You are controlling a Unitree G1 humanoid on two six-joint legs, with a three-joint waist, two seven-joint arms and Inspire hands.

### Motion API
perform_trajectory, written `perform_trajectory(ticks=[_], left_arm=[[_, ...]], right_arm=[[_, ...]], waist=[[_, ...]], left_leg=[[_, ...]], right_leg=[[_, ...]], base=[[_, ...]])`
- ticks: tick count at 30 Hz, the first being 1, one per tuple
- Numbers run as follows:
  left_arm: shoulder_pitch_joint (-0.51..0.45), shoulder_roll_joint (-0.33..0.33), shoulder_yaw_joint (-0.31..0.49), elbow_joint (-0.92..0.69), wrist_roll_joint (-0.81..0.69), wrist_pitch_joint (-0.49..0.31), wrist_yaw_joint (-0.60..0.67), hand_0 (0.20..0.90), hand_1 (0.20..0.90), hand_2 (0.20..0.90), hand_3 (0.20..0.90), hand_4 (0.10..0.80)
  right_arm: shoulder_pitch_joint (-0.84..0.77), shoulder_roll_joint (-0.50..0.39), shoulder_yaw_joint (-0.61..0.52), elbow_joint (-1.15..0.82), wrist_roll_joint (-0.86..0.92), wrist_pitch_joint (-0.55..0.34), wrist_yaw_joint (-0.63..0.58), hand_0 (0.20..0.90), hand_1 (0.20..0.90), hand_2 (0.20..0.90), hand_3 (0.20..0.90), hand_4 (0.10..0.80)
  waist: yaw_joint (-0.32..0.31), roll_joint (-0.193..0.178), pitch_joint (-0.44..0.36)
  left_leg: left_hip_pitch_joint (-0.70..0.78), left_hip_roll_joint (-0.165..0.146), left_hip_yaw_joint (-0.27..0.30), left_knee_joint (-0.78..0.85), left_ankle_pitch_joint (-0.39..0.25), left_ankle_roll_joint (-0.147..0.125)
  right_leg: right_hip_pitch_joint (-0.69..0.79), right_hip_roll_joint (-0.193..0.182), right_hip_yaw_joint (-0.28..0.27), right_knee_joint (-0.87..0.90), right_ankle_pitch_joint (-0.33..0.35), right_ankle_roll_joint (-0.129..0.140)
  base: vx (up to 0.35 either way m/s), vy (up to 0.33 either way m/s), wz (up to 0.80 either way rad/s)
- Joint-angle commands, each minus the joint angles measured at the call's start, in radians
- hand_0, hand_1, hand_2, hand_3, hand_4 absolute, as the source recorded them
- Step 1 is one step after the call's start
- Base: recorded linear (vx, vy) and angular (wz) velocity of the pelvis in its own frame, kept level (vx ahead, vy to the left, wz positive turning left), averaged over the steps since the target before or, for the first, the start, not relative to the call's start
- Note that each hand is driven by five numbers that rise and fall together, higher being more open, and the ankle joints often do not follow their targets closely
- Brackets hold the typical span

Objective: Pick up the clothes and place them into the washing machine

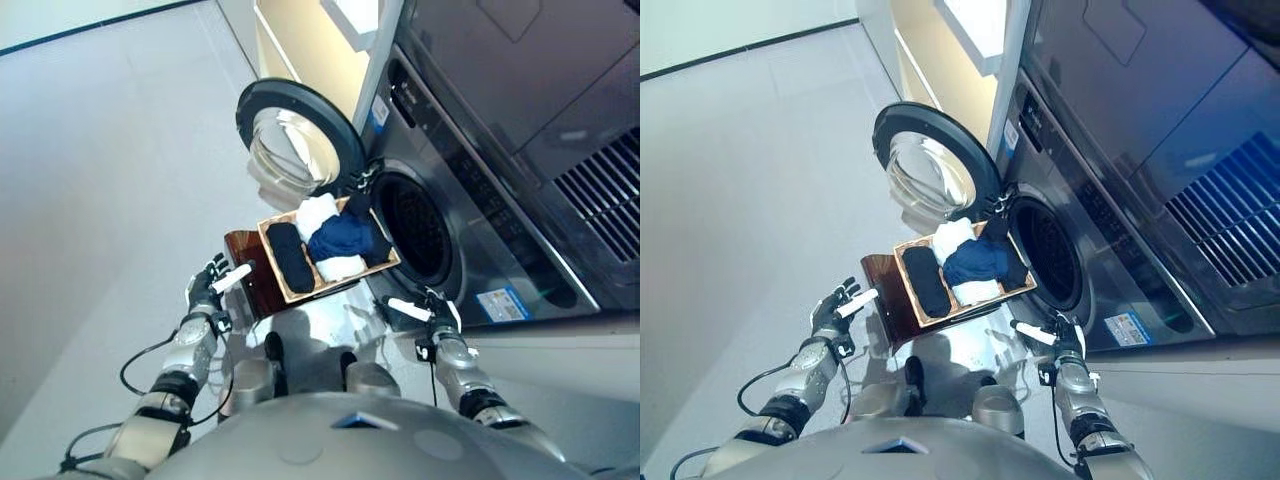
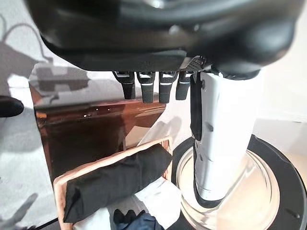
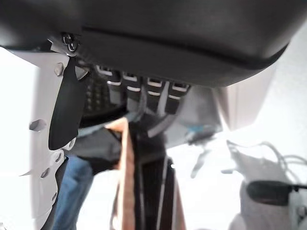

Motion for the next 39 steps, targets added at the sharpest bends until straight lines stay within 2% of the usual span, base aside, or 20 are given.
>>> perform_trajectory(ticks=[1,3,6,8,12,15,16,18,20,22,25,29,31,32,35,39], left_arm=[[0.009,0.010,0.025,-0.065,0.018,-0.048,-0.004,0.900,0.900,0.900,0.900,0.800],[0.016,0.010,0.022,-0.073,0.021,-0.047,-0.015,0.900,0.900,0.900,0.900,0.800],[0.027,0.005,0.015,-0.067,0.022,-0.042,-0.021,0.900,0.900,0.900,0.900,0.800],[0.029,0.002,0.015,-0.082,0.018,-0.037,-0.021,0.900,0.900,0.900,0.900,0.800],[0.037,0.011,0.015,-0.107,0.024,-0.034,-0.031,0.900,0.900,0.900,0.900,0.800],[0.033,0.015,0.015,-0.107,0.029,-0.032,-0.035,0.900,0.900,0.900,0.900,0.800],[0.033,0.018,0.019,-0.114,0.026,-0.034,-0.037,0.900,0.900,0.900,0.900,0.800],[0.028,0.022,0.021,-0.106,0.023,-0.040,-0.035,0.900,0.900,0.900,0.900,0.800],[0.022,0.022,0.021,-0.083,0.024,-0.041,-0.035,0.900,0.900,0.900,0.900,0.800],[0.021,0.025,0.025,-0.081,0.019,-0.043,-0.035,0.900,0.900,0.900,0.900,0.800],[0.024,0.027,0.033,-0.073,0.017,-0.042,-0.032,0.900,0.900,0.900,0.900,0.800],[0.027,0.025,0.038,-0.063,0.018,-0.041,-0.031,0.900,0.900,0.900,0.900,0.800],[0.023,0.023,0.039,-0.060,0.021,-0.039,-0.030,0.900,0.900,0.900,0.900,0.800],[0.021,0.024,0.037,-0.060,0.022,-0.039,-0.031,0.900,0.900,0.900,0.900,0.800],[0.020,0.017,0.036,-0.046,0.019,-0.038,-0.031,0.900,0.900,0.900,0.900,0.800],[0.018,0.010,0.036,-0.019,0.016,-0.038,-0.027,0.900,0.900,0.900,0.900,0.800]], right_arm=[[-0.002,-0.054,-0.022,-0.077,-0.012,-0.041,-0.006,0.900,0.900,0.900,0.900,0.800],[0.007,-0.060,-0.041,-0.093,-0.004,-0.043,-0.006,0.900,0.900,0.900,0.900,0.800],[0.019,-0.059,-0.048,-0.103,-0.004,-0.043,-0.008,0.900,0.900,0.900,0.900,0.800],[0.021,-0.058,-0.049,-0.107,-0.013,-0.039,-0.012,0.900,0.900,0.900,0.900,0.800],[0.025,-0.060,-0.056,-0.114,-0.019,-0.037,-0.010,0.900,0.900,0.900,0.900,0.800],[0.026,-0.055,-0.058,-0.103,-0.010,-0.038,-0.010,0.900,0.900,0.900,0.900,0.800],[0.027,-0.053,-0.053,-0.103,-0.007,-0.039,-0.009,0.900,0.900,0.900,0.900,0.800],[0.020,-0.053,-0.050,-0.097,-0.003,-0.041,-0.010,0.900,0.900,0.900,0.900,0.800],[0.013,-0.051,-0.049,-0.088,0.000,-0.043,-0.012,0.900,0.900,0.900,0.900,0.800],[0.009,-0.050,-0.047,-0.091,0.001,-0.043,-0.012,0.900,0.900,0.900,0.900,0.800],[0.008,-0.047,-0.047,-0.084,-0.001,-0.042,-0.013,0.900,0.900,0.900,0.900,0.800],[0.013,-0.045,-0.047,-0.079,-0.007,-0.037,-0.011,0.900,0.900,0.900,0.900,0.800],[0.026,-0.042,-0.048,-0.085,-0.009,-0.036,-0.006,0.900,0.900,0.900,0.900,0.800],[0.032,-0.042,-0.047,-0.094,-0.007,-0.037,0.000,0.900,0.900,0.900,0.900,0.800],[0.039,-0.053,-0.047,-0.111,-0.010,-0.038,0.002,0.900,0.900,0.900,0.900,0.800],[0.006,-0.080,-0.032,-0.117,-0.021,-0.041,0.001,0.900,0.900,0.900,0.900,0.800]], waist=[[-0.015,0.000,-0.040],[-0.025,0.007,-0.045],[-0.035,0.010,-0.058],[-0.036,0.019,-0.050],[-0.059,0.049,0.002],[-0.070,0.061,0.021],[-0.073,0.070,0.026],[-0.082,0.072,0.038],[-0.088,0.066,0.048],[-0.098,0.050,0.061],[-0.108,0.027,0.078],[-0.110,0.016,0.086],[-0.110,0.002,0.087],[-0.113,-0.001,0.087],[-0.110,-0.002,0.074],[-0.112,0.044,0.059]], left_leg=[[-0.137,0.000,-0.091,0.102,0.008,-0.084],[-0.134,-0.006,-0.052,0.079,0.025,-0.084],[-0.122,-0.020,-0.053,0.069,0.002,-0.071],[-0.110,-0.023,-0.055,0.074,-0.018,-0.059],[-0.051,-0.018,-0.063,0.054,-0.029,-0.039],[-0.030,-0.017,-0.075,0.049,-0.031,-0.034],[-0.014,-0.011,-0.083,0.045,-0.037,-0.034],[0.000,-0.008,-0.099,0.041,-0.046,-0.038],[0.016,-0.007,-0.108,0.039,-0.059,-0.048],[0.038,-0.013,-0.125,0.044,-0.077,-0.057],[0.089,-0.019,-0.145,0.033,-0.100,-0.064],[0.130,-0.021,-0.165,0.019,-0.113,-0.069],[0.150,-0.013,-0.193,0.033,-0.130,-0.082],[0.159,-0.006,-0.204,0.038,-0.135,-0.089],[0.173,0.005,-0.228,0.037,-0.147,-0.105],[0.170,0.039,-0.248,0.038,-0.122,-0.133]], right_leg=[[0.107,-0.002,0.008,0.019,0.349,0.072],[0.108,0.003,0.007,0.021,0.383,0.073],[0.108,-0.008,-0.012,0.037,0.384,0.069],[0.072,-0.010,-0.013,0.111,0.410,0.072],[-0.031,0.000,-0.052,0.282,0.439,0.051],[-0.064,0.003,-0.069,0.337,0.428,0.035],[-0.103,-0.003,-0.080,0.325,0.408,0.021],[-0.139,-0.019,-0.095,0.270,0.353,0.011],[-0.175,-0.034,-0.100,0.175,0.325,0.016],[-0.203,-0.051,-0.094,0.066,0.345,0.032],[-0.239,-0.070,-0.100,-0.041,0.418,0.065],[-0.245,-0.070,-0.127,-0.071,0.442,0.082],[-0.243,-0.066,-0.131,-0.062,0.441,0.091],[-0.245,-0.054,-0.118,-0.053,0.431,0.091],[-0.216,-0.045,-0.134,-0.060,0.370,0.073],[-0.200,-0.017,-0.165,-0.058,0.288,0.033]], base=[[0.044,0.048,0.01],[0.066,0.088,0.14],[0.081,0.107,0.10],[0.038,0.128,0.08],[0.021,0.167,-0.06],[0.069,0.120,0.23],[0.111,0.074,0.11],[0.121,0.047,-0.11],[0.132,-0.027,0.33],[0.191,-0.070,0.47],[0.203,-0.079,-0.34],[0.174,-0.072,0.10],[0.247,-0.153,0.40],[0.226,-0.143,0.57],[0.183,-0.155,0.68],[0.125,-0.217,0.55]])
